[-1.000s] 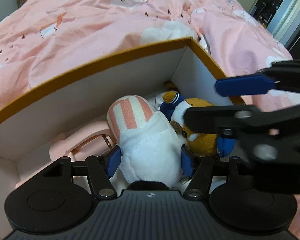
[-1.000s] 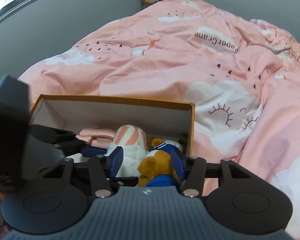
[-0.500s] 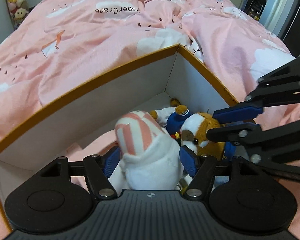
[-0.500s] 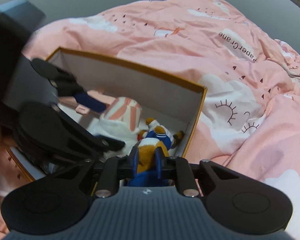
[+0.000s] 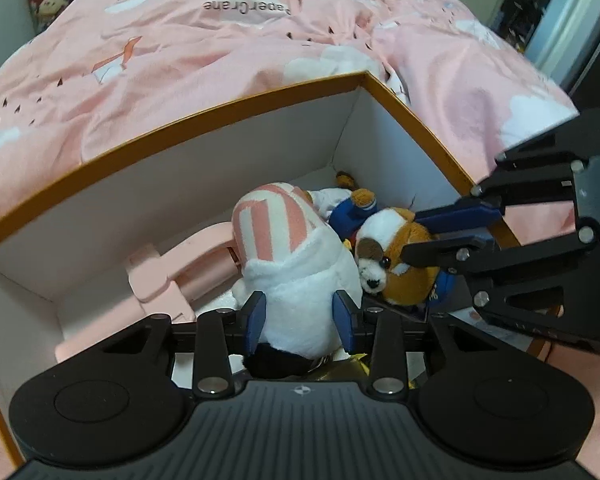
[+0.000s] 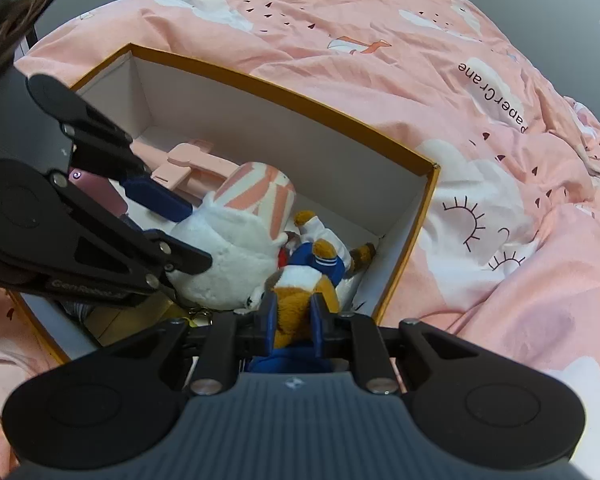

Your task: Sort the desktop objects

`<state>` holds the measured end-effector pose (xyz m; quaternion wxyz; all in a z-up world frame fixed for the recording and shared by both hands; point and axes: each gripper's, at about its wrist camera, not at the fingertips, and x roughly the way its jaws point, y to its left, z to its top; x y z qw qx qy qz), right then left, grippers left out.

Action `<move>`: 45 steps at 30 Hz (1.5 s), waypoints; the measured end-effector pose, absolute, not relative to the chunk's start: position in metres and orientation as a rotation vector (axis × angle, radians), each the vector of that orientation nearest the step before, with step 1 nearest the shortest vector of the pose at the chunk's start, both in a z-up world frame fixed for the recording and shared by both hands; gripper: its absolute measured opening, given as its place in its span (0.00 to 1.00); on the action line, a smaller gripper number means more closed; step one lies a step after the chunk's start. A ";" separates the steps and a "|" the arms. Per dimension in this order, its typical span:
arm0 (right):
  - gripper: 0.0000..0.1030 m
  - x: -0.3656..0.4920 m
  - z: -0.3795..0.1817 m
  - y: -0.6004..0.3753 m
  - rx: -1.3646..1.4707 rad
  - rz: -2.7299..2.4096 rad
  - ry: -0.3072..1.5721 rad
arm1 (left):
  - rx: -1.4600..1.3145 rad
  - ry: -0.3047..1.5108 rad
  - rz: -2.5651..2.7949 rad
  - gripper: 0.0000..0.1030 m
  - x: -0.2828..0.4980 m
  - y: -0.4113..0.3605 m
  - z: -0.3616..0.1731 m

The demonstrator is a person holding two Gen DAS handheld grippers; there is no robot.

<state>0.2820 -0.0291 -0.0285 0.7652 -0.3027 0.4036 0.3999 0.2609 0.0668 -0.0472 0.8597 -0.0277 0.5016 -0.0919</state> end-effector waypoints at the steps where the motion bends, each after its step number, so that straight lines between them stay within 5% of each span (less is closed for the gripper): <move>1: 0.18 0.282 -0.028 -0.031 -0.649 0.868 0.873 | -0.068 1.051 -0.189 0.42 0.260 0.068 -0.046; 12: 0.21 0.258 0.006 -0.052 -0.441 0.900 0.783 | 0.071 0.924 -0.088 0.52 0.219 0.055 0.005; 22: 0.35 0.218 0.031 -0.077 -0.261 0.887 0.707 | 0.115 0.870 -0.028 0.68 0.169 0.048 0.046; 33: 0.52 0.171 0.014 -0.090 -0.165 0.783 0.624 | 0.047 0.812 0.067 0.81 0.122 0.040 0.046; 45: 0.62 0.153 -0.008 -0.103 -0.074 0.612 0.555 | -0.115 0.660 0.286 0.82 0.103 0.040 0.012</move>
